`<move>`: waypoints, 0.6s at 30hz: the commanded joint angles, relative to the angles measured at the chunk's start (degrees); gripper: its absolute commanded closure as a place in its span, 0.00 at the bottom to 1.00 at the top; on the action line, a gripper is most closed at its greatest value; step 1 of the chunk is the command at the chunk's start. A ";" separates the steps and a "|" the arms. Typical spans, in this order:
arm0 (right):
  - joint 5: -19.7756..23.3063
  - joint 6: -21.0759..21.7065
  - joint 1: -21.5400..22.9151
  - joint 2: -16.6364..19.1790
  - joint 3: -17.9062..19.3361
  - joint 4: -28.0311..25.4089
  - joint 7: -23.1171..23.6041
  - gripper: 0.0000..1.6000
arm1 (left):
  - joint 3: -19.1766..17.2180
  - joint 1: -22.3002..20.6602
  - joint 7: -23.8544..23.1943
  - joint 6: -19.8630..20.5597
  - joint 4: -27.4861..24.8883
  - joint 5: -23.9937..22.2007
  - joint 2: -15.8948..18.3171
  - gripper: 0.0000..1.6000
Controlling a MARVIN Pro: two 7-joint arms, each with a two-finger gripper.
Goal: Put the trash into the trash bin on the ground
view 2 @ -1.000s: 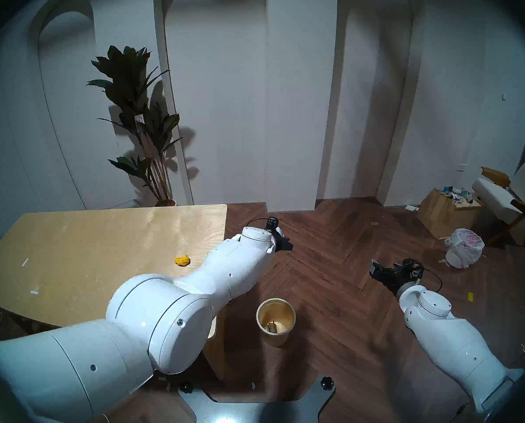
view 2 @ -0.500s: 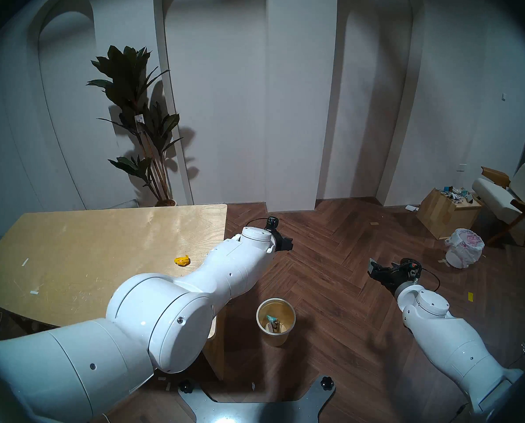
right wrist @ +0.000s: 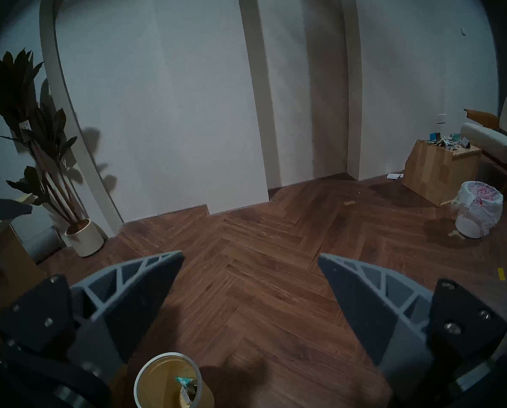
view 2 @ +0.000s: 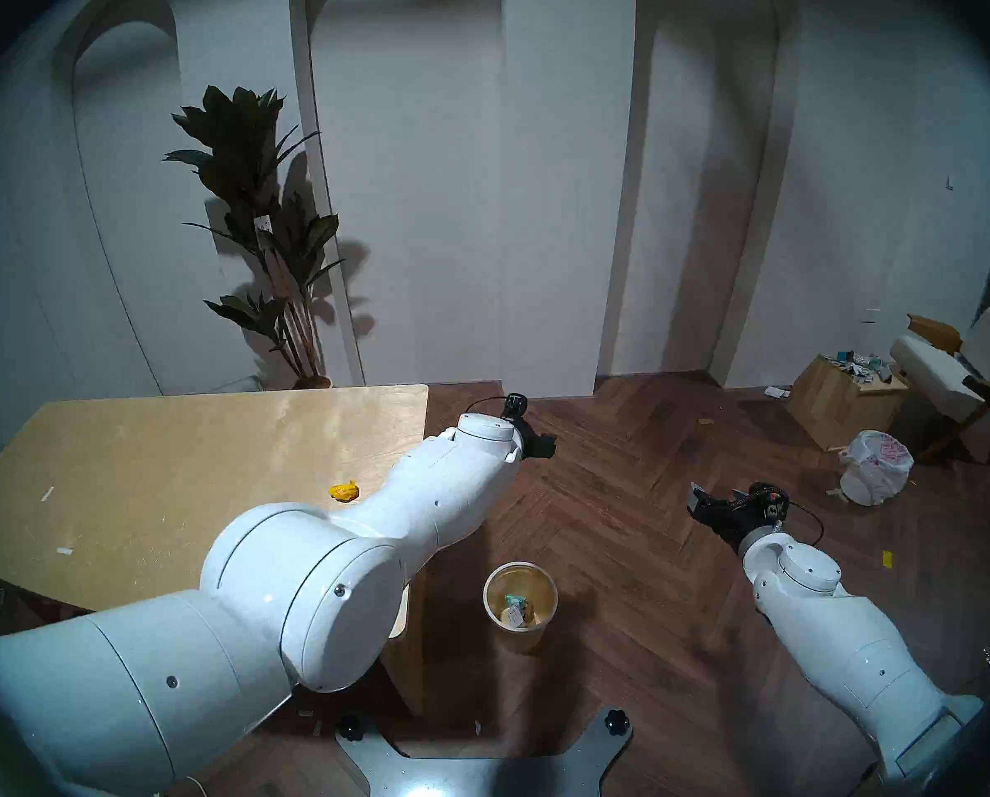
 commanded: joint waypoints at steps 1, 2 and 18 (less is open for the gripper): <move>-1.06 -1.75 3.58 -1.32 -0.64 -0.35 1.42 0.00 | -0.85 -6.19 0.21 -0.29 -2.89 -0.12 2.07 0.00; -1.38 -2.02 4.07 -1.67 -0.92 -0.20 1.78 0.00 | -1.06 -6.94 0.35 -0.39 -2.83 -0.06 2.59 0.00; -4.87 -3.42 9.19 -7.04 -7.47 -1.09 4.94 0.00 | -7.75 -4.94 9.25 -6.43 -9.61 -0.62 14.30 0.00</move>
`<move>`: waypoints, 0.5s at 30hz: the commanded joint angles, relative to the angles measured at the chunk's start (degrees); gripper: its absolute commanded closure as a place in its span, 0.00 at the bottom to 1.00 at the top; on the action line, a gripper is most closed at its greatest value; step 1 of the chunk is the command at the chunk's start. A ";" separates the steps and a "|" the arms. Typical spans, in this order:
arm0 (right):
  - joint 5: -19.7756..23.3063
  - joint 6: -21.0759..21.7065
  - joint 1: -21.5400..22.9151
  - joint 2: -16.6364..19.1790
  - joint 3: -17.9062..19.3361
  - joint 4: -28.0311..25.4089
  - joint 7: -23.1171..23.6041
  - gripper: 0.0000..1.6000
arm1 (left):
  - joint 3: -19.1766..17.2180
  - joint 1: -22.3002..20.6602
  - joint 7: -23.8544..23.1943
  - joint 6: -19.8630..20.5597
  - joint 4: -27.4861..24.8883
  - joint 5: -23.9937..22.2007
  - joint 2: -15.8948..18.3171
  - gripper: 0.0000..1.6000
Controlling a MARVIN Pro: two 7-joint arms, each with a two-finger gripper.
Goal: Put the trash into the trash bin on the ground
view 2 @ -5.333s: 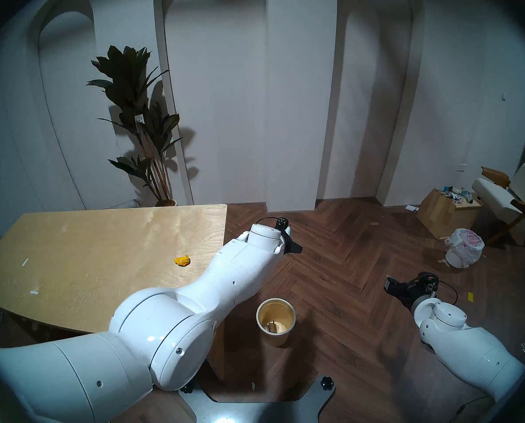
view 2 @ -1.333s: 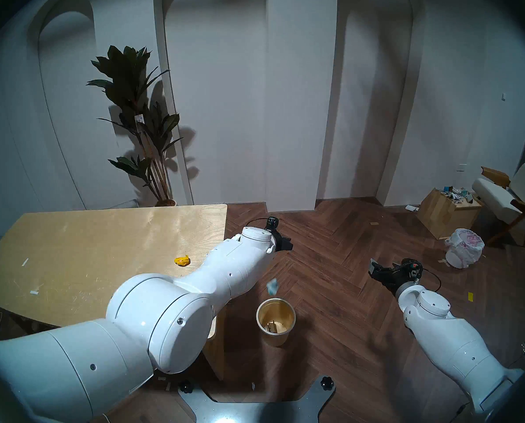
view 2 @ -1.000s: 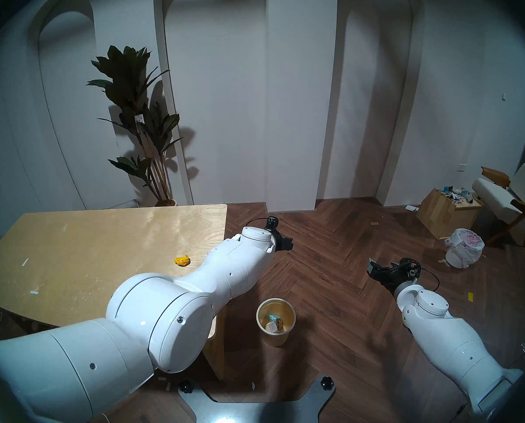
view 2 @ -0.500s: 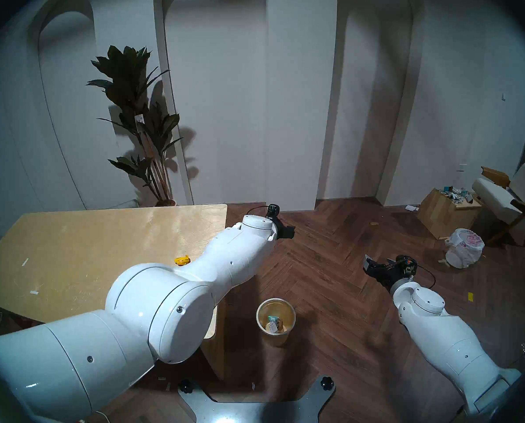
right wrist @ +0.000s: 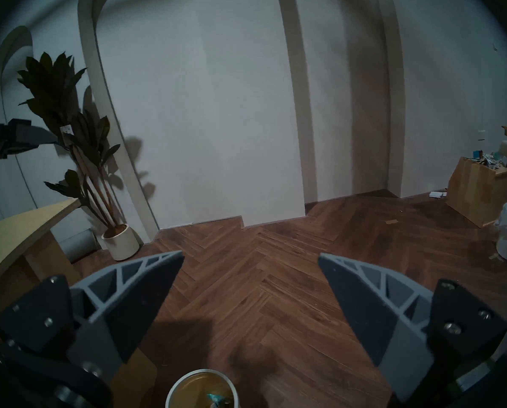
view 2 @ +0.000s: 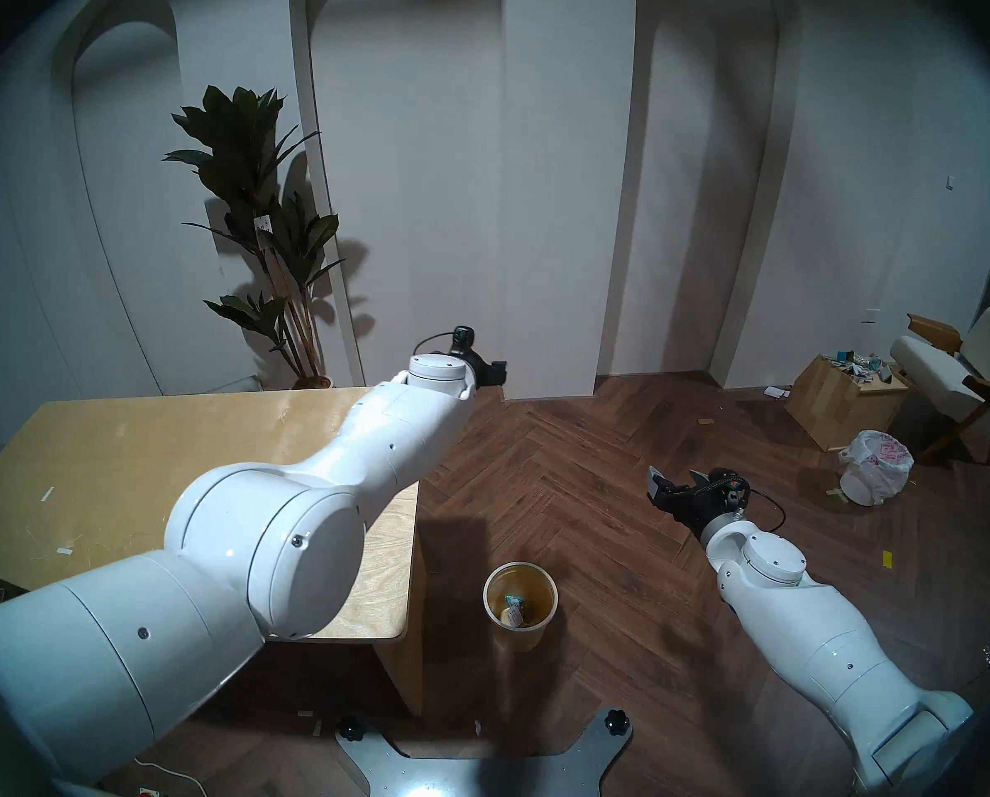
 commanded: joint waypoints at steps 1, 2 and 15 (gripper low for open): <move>-1.10 -1.07 3.68 -2.73 -1.66 -1.68 1.13 0.00 | -2.21 0.49 3.49 -2.26 -3.81 -0.06 6.73 0.00; -1.22 -1.04 3.83 -2.89 -1.91 -1.94 1.20 0.00 | -2.60 0.91 3.82 -2.12 -3.70 -0.05 6.93 0.00; -3.26 -1.07 6.98 -5.88 -6.00 -6.75 3.46 0.00 | -5.30 3.74 8.21 -3.73 -7.24 0.64 14.48 0.00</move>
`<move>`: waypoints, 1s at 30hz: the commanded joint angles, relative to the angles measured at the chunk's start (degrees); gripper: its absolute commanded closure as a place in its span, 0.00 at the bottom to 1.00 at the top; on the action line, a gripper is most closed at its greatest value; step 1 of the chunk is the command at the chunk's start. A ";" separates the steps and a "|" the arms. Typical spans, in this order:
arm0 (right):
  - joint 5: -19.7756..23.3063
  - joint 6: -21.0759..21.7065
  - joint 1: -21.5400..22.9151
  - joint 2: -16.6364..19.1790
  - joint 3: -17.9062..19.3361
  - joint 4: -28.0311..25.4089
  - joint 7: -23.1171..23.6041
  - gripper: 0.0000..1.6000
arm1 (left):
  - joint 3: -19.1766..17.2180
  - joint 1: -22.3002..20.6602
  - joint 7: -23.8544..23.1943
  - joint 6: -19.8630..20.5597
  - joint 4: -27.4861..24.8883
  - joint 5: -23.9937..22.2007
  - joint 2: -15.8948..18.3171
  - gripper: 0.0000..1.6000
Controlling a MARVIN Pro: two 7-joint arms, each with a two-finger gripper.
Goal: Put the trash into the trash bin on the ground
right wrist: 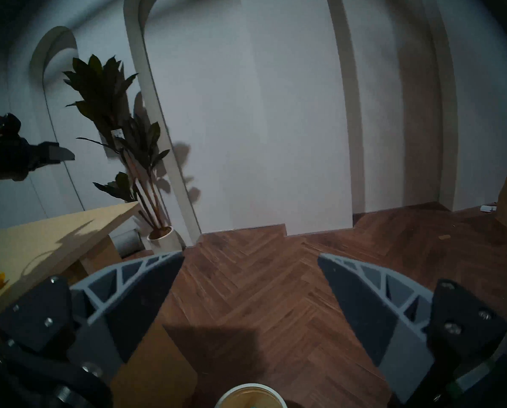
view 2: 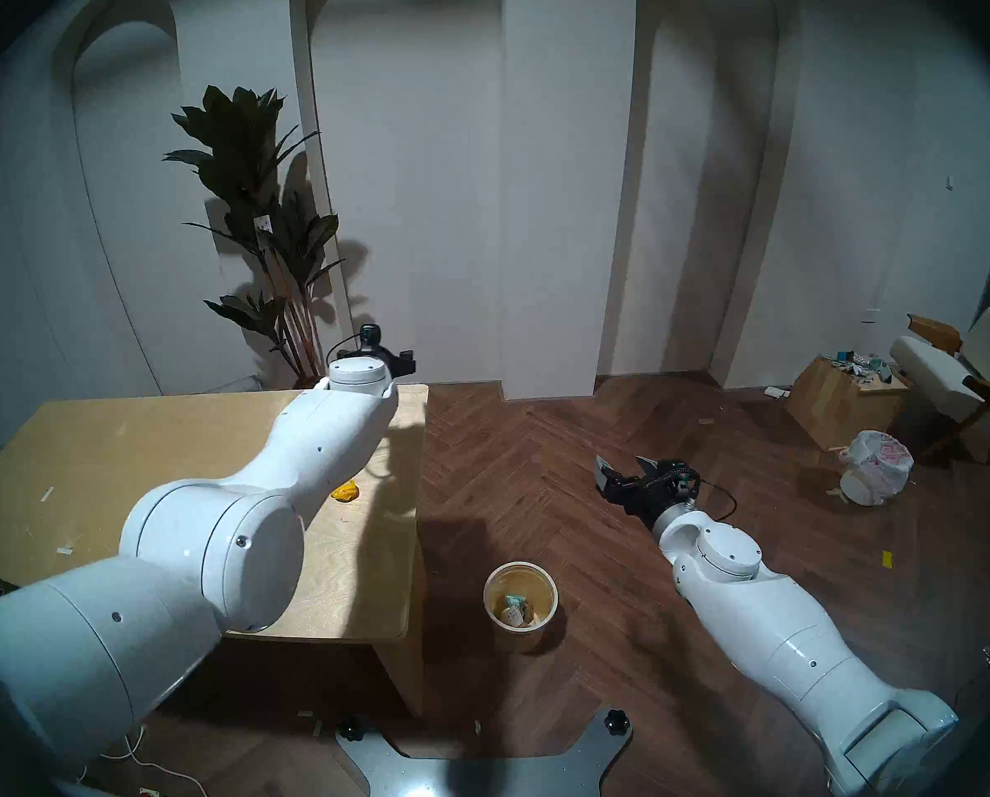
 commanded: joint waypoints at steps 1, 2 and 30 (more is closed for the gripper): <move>-0.95 -0.67 3.25 -2.38 -1.52 -4.40 1.41 0.00 | -1.07 -0.56 2.18 -1.99 -4.12 0.71 5.33 0.00; -1.08 -0.63 3.38 -2.60 -1.85 -4.76 1.56 0.00 | -1.22 -0.59 2.40 -2.15 -4.47 0.80 5.77 0.00; -7.21 2.47 8.53 -12.81 -17.40 -12.86 3.97 0.00 | -8.16 6.23 7.92 -4.13 -13.56 1.71 16.76 0.00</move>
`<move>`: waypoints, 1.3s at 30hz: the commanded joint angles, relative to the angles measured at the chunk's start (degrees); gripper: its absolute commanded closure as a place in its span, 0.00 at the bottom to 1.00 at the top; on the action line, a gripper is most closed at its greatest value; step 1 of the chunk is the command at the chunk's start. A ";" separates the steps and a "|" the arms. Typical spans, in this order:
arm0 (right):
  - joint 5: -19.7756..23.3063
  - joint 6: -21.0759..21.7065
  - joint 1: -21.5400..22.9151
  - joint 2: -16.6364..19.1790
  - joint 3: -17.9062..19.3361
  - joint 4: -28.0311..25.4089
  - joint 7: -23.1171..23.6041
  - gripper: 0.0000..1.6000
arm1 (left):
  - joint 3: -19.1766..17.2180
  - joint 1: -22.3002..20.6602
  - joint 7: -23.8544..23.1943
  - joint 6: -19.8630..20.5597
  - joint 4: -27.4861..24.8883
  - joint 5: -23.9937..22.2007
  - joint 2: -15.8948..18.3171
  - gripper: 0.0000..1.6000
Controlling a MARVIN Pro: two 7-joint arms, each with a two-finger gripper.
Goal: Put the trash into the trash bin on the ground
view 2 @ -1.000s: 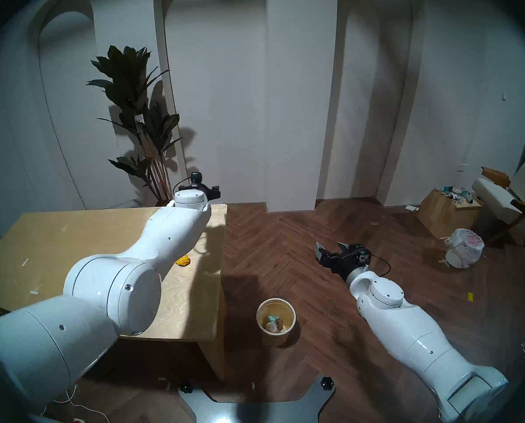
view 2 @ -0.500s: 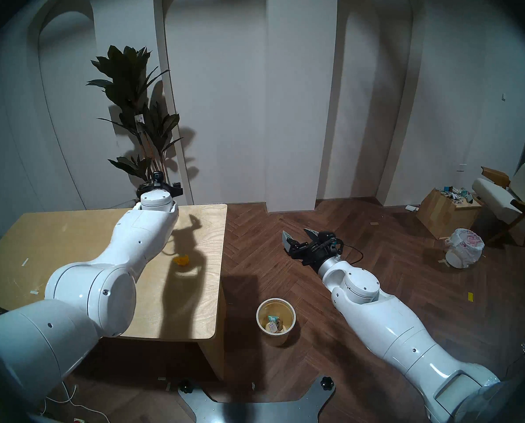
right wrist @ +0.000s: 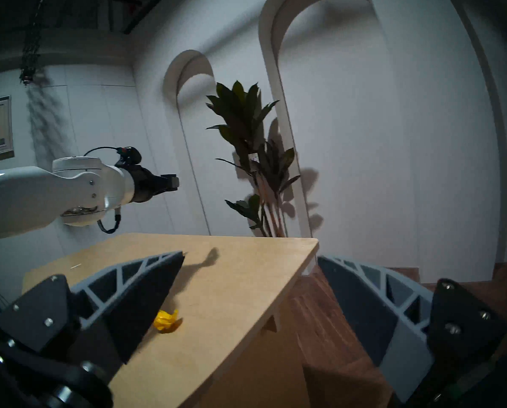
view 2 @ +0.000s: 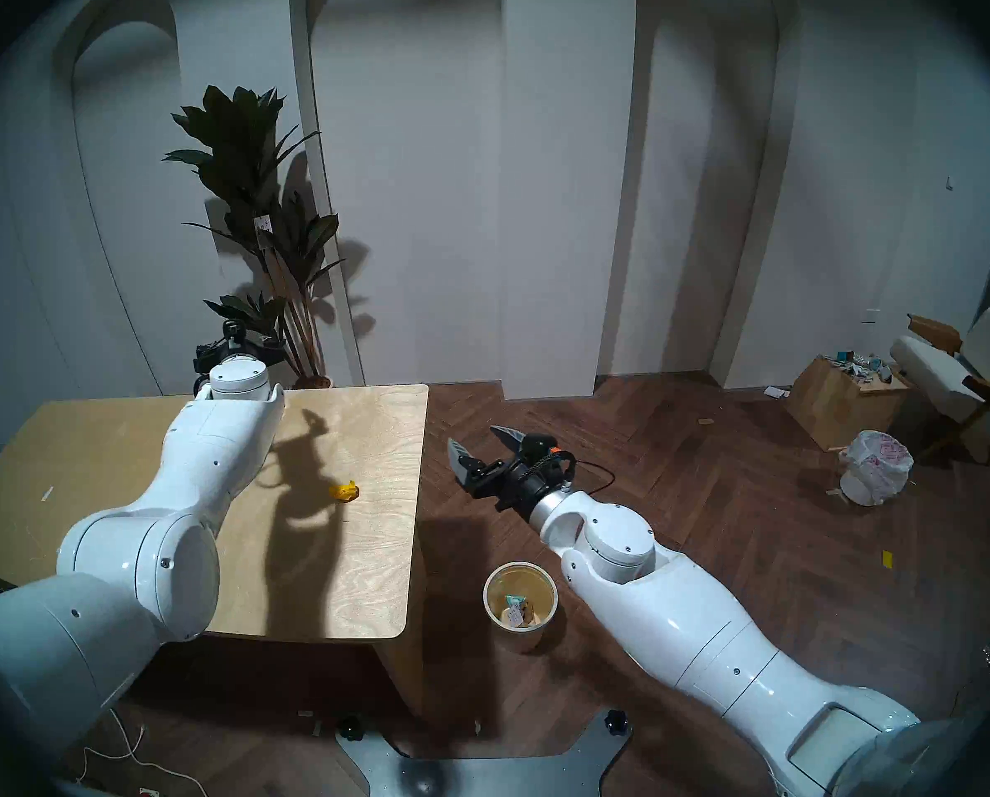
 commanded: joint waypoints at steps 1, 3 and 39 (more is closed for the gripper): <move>-1.61 1.69 3.06 -4.47 -3.00 -1.98 -0.43 0.00 | -1.21 1.19 0.67 -0.99 -3.47 0.13 3.06 0.00; -2.09 2.45 3.66 -5.46 -4.07 -2.02 -0.61 0.00 | -1.64 1.86 0.88 -1.11 -4.09 0.10 3.45 0.00; -9.61 16.51 13.64 -19.33 -14.79 11.56 -11.51 0.00 | -6.38 12.48 0.98 -3.28 -19.53 -0.22 5.72 0.00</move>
